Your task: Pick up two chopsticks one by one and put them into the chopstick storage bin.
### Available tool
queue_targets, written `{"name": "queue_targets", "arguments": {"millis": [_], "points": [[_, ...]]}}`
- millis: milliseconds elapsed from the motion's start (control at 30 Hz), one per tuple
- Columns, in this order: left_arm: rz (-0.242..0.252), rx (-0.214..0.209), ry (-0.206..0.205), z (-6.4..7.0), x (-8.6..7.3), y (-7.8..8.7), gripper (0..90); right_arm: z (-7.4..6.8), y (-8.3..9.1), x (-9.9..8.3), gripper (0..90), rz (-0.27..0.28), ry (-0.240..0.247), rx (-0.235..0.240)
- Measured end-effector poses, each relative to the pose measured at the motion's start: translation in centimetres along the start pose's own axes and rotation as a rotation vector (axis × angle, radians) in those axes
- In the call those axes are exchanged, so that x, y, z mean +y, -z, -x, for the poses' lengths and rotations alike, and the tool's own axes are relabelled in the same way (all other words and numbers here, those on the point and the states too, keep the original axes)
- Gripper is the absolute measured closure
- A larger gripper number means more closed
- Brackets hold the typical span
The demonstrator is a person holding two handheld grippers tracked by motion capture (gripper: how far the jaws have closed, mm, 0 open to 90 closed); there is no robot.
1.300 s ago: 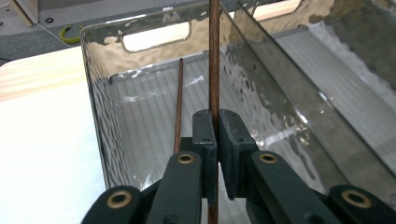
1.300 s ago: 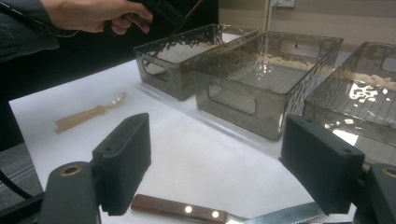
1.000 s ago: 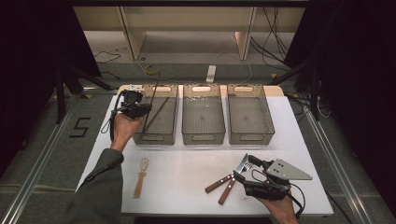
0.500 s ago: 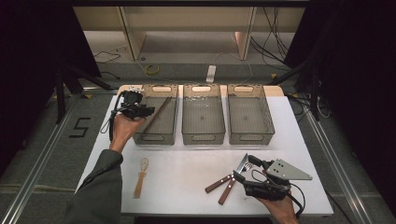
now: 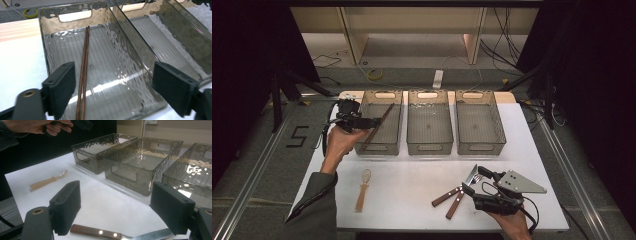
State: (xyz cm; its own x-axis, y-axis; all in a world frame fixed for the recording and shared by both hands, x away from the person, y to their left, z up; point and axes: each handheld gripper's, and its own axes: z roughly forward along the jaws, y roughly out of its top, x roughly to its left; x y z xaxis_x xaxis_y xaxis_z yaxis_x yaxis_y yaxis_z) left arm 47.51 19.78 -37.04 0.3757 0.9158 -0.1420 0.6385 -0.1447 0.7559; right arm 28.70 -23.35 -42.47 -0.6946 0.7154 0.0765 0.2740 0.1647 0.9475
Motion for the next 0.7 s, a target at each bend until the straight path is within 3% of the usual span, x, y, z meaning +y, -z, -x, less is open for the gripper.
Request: {"name": "queue_targets", "arguments": {"millis": [267, 400, 700], "points": [[-0.045, 0.031, -0.027, 0.4, -1.0, 2.0, 17.3, 0.0, 0.0, 0.1, 24.8, -0.001, 0.005, 0.002], [-0.054, 0.047, -0.011, 0.6, -1.7, 2.8, 17.3, -0.1, 0.0, 0.1, 24.8, 0.000, 0.006, 0.004], [-0.158, 0.055, -0.032, 1.7, -3.7, 2.4, 16.7, -0.2, 0.0, 0.1, 24.7, -0.006, 0.012, -0.001]]}}
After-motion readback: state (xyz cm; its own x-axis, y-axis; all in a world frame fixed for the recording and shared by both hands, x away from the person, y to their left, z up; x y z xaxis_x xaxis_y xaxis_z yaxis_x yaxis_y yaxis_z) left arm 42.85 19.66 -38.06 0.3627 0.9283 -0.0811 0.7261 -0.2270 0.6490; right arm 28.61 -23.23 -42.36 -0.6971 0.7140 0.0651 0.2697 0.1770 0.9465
